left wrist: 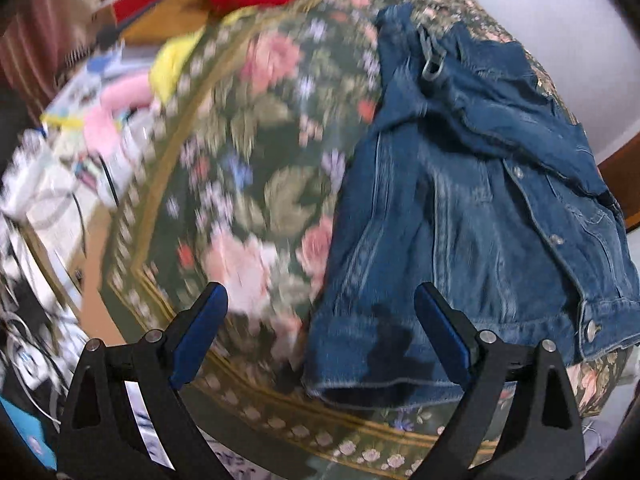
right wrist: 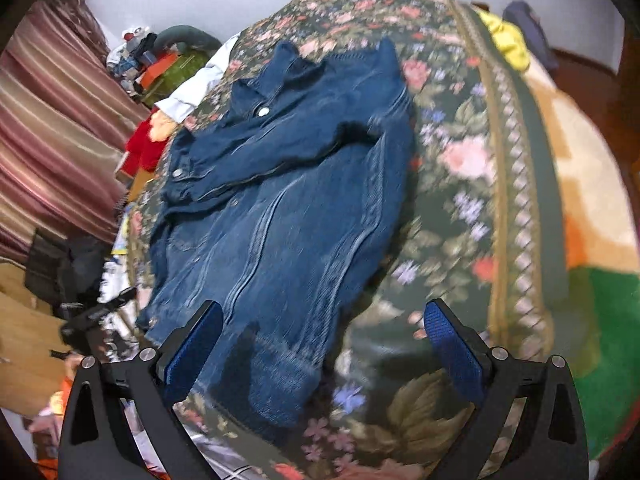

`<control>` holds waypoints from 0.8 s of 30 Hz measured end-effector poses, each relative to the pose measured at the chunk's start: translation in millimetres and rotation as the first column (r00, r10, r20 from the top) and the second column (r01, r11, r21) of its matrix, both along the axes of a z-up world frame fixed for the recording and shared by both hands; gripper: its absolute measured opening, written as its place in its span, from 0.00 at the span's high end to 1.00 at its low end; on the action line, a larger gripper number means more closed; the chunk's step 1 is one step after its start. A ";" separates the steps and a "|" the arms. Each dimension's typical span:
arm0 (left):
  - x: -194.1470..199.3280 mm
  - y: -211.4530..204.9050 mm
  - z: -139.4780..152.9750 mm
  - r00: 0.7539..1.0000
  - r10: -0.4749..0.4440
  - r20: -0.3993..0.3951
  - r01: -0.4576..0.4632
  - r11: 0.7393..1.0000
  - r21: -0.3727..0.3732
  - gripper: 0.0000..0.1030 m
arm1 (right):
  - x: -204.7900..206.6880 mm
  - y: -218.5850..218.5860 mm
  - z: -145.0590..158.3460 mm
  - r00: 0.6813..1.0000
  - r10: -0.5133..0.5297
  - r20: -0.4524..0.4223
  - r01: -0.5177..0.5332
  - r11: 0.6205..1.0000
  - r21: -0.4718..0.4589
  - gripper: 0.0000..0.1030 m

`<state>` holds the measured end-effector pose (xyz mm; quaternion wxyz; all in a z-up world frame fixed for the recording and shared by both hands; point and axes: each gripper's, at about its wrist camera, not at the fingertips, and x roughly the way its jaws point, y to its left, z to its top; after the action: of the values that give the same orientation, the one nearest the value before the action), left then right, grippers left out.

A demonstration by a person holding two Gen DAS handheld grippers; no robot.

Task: Fold large clothes
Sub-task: 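Grasp the jacket hem with both grippers and lift it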

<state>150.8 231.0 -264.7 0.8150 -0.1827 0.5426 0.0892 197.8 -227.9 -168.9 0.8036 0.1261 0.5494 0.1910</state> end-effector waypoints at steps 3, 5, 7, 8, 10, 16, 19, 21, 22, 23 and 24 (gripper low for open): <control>-3.6 -3.6 -15.8 1.000 -0.001 -0.024 -0.001 0.997 -0.073 0.08 | -1.7 2.9 -1.0 1.000 -0.010 0.015 0.010 1.000 0.011 0.11; -4.2 -7.9 -28.9 0.999 -0.010 -0.041 0.005 0.992 -0.126 0.08 | -1.2 5.1 -1.4 1.000 -0.006 0.009 0.005 0.999 0.046 0.15; -3.6 -12.5 -37.6 0.999 0.003 -0.047 -0.009 0.992 -0.126 0.09 | -1.0 8.9 -2.2 1.000 0.004 0.009 -0.005 0.998 0.058 0.20; -3.7 -15.2 -39.3 0.999 0.007 -0.047 -0.012 0.993 -0.114 0.09 | -0.1 12.2 -1.9 1.000 0.018 0.014 -0.018 0.999 0.046 0.22; -3.3 -24.0 -37.9 0.999 -0.003 -0.037 -0.001 0.996 -0.089 0.22 | -2.3 21.6 -1.7 0.998 0.050 0.034 -0.051 0.999 0.013 0.26; 3.8 -47.6 -24.5 0.998 -0.060 -0.026 0.059 0.997 -0.043 0.69 | -8.5 41.9 0.6 0.990 0.108 0.085 -0.103 0.993 -0.062 0.54; 7.1 -57.8 -3.9 0.994 -0.106 0.018 0.105 0.994 0.019 0.81 | -7.0 44.0 1.8 0.987 0.121 0.102 -0.116 0.992 -0.053 0.69; 6.3 -63.4 15.0 0.989 -0.134 0.070 0.133 0.991 0.024 0.82 | -5.3 44.1 4.7 0.985 0.132 0.114 -0.127 0.991 -0.053 0.73; 6.2 -64.7 24.7 0.986 -0.141 0.091 0.139 0.990 0.028 0.82 | -4.6 44.4 6.7 0.984 0.136 0.119 -0.131 0.990 -0.049 0.74; 7.8 -66.8 32.5 0.984 -0.145 0.107 0.142 0.989 0.032 0.82 | -3.3 44.3 10.7 0.982 0.139 0.130 -0.135 0.990 -0.040 0.75; 9.2 -67.4 40.9 0.981 -0.149 0.125 0.146 0.989 0.036 0.82 | -1.6 45.3 13.8 0.980 0.145 0.138 -0.141 0.989 -0.036 0.76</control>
<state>160.0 163.7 -223.8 0.8548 -0.1364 0.5002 0.0241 196.2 -182.6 -155.1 0.8260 0.0623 0.5015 0.2497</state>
